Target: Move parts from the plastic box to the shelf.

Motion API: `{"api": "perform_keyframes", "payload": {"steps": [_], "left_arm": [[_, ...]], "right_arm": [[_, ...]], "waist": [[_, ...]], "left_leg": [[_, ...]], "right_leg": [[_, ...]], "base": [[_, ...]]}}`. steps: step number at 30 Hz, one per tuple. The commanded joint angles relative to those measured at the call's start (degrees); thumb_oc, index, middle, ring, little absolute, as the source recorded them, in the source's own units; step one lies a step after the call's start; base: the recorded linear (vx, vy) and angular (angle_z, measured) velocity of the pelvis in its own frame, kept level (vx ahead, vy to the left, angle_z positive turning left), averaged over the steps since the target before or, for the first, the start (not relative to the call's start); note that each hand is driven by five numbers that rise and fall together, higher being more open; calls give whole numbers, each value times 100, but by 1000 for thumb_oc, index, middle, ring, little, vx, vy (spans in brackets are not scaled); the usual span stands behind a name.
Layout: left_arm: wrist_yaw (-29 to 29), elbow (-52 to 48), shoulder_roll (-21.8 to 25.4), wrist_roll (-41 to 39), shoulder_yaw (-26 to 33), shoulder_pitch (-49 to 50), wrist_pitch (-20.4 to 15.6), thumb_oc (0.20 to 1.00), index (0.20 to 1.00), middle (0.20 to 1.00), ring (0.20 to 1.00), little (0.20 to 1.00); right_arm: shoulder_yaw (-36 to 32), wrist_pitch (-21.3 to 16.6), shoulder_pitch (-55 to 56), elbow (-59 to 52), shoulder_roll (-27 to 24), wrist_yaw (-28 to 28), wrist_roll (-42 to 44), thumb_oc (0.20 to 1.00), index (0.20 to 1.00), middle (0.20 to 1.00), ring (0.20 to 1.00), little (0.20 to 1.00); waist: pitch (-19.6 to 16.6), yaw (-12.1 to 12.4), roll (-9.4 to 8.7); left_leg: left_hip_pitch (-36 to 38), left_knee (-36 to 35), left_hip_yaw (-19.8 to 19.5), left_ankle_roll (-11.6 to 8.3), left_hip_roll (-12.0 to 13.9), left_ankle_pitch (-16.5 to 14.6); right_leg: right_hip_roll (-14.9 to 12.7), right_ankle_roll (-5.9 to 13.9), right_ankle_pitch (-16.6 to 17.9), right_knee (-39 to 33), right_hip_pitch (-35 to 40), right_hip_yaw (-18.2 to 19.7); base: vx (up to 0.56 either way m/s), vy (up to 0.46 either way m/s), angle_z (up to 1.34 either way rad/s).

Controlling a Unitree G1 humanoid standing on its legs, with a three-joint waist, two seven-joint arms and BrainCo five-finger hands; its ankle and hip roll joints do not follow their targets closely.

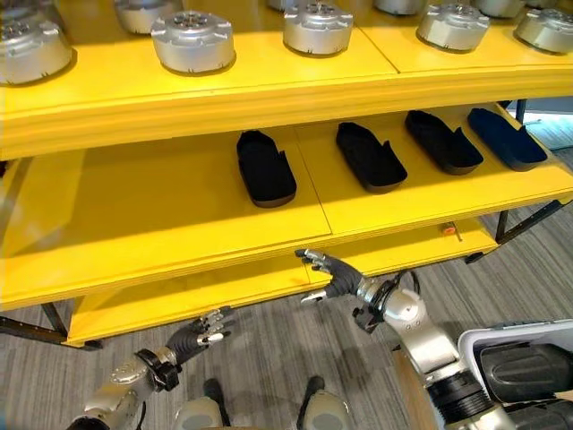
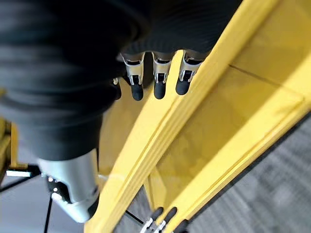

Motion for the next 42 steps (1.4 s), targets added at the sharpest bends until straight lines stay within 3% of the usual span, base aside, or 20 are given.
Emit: {"api": "perform_keyframes", "payload": {"steps": [1, 4, 7, 11, 12, 13, 17, 19, 21, 22, 25, 30, 33, 40, 42], "left_arm": [[-309, -222, 57, 256, -141, -165, -400, 1000, 1000, 1000, 1000, 1000], [-407, -247, 142, 344, -245, -318, -457, 1000, 1000, 1000, 1000, 1000], [-454, -174, 182, 490, -402, -583, -502, 1000, 1000, 1000, 1000, 1000], [-227, -116, 224, 740, -544, -643, -624, 1000, 1000, 1000, 1000, 1000], [-153, -157, 262, 675, -508, -572, -650, 1000, 1000, 1000, 1000, 1000], [-113, -80, 280, 578, -460, -537, -706, 1000, 1000, 1000, 1000, 1000], [21, 74, 169, 554, -370, -406, -958, 1000, 1000, 1000, 1000, 1000], [100, 86, 128, 333, -264, -303, -1038, 1000, 1000, 1000, 1000, 1000], [118, 92, 104, 167, -159, -221, -1065, 1000, 1000, 1000, 1000, 1000], [161, 73, 34, 76, -4, -85, -1081, 1000, 1000, 1000, 1000, 1000], [113, -26, -82, -85, 146, 130, -919, 1000, 1000, 1000, 1000, 1000], [168, -112, -94, -30, 180, 260, -1007, 1000, 1000, 1000, 1000, 1000], [204, -273, -58, -46, 244, 356, -969, 1000, 1000, 1000, 1000, 1000], [375, -516, 5, -94, 454, 380, -680, 1000, 1000, 1000, 1000, 1000], [418, -597, -79, -388, 631, 323, -543, 1000, 1000, 1000, 1000, 1000]], "right_arm": [[-276, -405, -93, 121, 131, -780, 660, 1000, 1000, 1000, 1000, 1000], [-330, -592, 123, 586, 404, -1274, 487, 1000, 1000, 1000, 1000, 1000], [-319, -578, 220, 915, 596, -1606, 827, 1000, 1000, 1000, 1000, 1000], [-343, -516, 87, 1131, 730, -1954, 994, 1000, 1000, 1000, 1000, 1000], [-369, -529, -21, 1135, 703, -2111, 1114, 1000, 1000, 1000, 1000, 1000], [-428, -631, 4, 1164, 699, -2375, 1221, 1000, 1000, 1000, 1000, 1000], [-492, -651, 63, 1135, 715, -2559, 1138, 1000, 1000, 1000, 1000, 1000], [-539, -563, 47, 1084, 686, -2576, 1097, 1000, 1000, 1000, 1000, 1000], [-551, -455, 31, 1011, 682, -2605, 1056, 1000, 1000, 1000, 1000, 1000], [-561, -277, 29, 897, 699, -2631, 936, 1000, 1000, 1000, 1000, 1000], [-643, -110, 148, 747, 662, -2949, 942, 1000, 1000, 1000, 1000, 1000], [-826, -234, 214, 799, 585, -3613, 649, 1000, 1000, 1000, 1000, 1000], [-1193, -436, 342, 803, 432, -4152, 261, 1000, 1000, 1000, 1000, 1000], [-1798, -490, 446, 1126, 78, -4204, 366, 1000, 1000, 1000, 1000, 1000], [-1747, -522, 423, 1221, 69, -4049, 499, 1000, 1000, 1000, 1000, 1000]], "waist": [[229, 0, -36], [349, -85, -88], [497, -160, -166], [683, -77, -292], [694, -56, -256], [635, -114, -184], [527, -124, -72], [436, -104, -52], [356, -64, -85], [299, -12, -174], [250, -40, -212], [269, -126, -206], [305, -304, -208], [287, -542, -195], [234, -480, -129]], "left_leg": [[-29, 493, -16, 219, 212, -164], [-144, 626, 43, 349, 125, -286], [-250, 674, 133, 439, 72, -381], [-49, 640, 610, 342, 158, -522], [25, 491, 834, 374, 163, -493], [-40, 417, 915, 482, 109, -445], [-109, 458, 991, 570, 110, -416], [-131, 521, 1055, 607, 128, -429], [-142, 631, 1119, 599, 178, -447], [-248, 860, 1262, 428, 380, -382], [-364, 854, 1367, 115, 681, -83], [-367, 813, 1422, -31, 837, 23], [-341, 759, 1478, -125, 963, 69], [-231, 842, 1527, -429, 1419, 298], [-175, 787, 1134, -540, 1397, 445]], "right_leg": [[-456, 592, -109, 432, 144, 224], [-567, 710, -21, 532, 5, 309], [-743, 799, 281, 559, -193, 375], [-1086, 962, 838, 303, -163, -307], [-1150, 962, 923, 541, -301, -430], [-979, 869, 608, 1101, -386, -284], [-830, 668, 68, 1748, -424, -228], [-701, 615, -322, 1890, -326, -282], [-628, 537, -482, 1670, -163, -425], [-392, 473, -519, 783, 274, -656], [-150, 418, -340, 58, 585, -684], [15, 330, -263, -146, 616, -689], [188, 233, -258, -163, 509, -623], [389, 53, -259, -181, 277, -589], [439, 9, -315, -133, 183, -472]], "base": [[-72, 264, 4], [-133, 232, -2], [-161, 157, -11], [-142, 86, -41], [-301, 138, -157], [-241, 130, -142], [-85, 27, -45], [-11, -80, -65], [45, -227, -101], [81, -444, -118], [55, -498, -155], [20, -249, -58], [33, -327, -44], [58, -339, -55], [68, -272, -68]]}}
